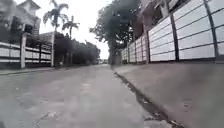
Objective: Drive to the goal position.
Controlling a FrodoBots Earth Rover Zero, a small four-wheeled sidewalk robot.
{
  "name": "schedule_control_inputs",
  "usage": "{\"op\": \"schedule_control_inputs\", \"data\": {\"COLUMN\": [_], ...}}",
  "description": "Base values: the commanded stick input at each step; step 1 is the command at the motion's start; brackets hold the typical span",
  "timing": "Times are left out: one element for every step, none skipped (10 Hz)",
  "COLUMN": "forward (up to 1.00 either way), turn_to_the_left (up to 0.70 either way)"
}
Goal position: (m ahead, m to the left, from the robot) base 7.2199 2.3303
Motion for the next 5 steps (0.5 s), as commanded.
{"op": "schedule_control_inputs", "data": {"forward": [1.00,1.00,1.00,1.00,1.00], "turn_to_the_left": [0.00,0.00,0.00,0.00,0.06]}}
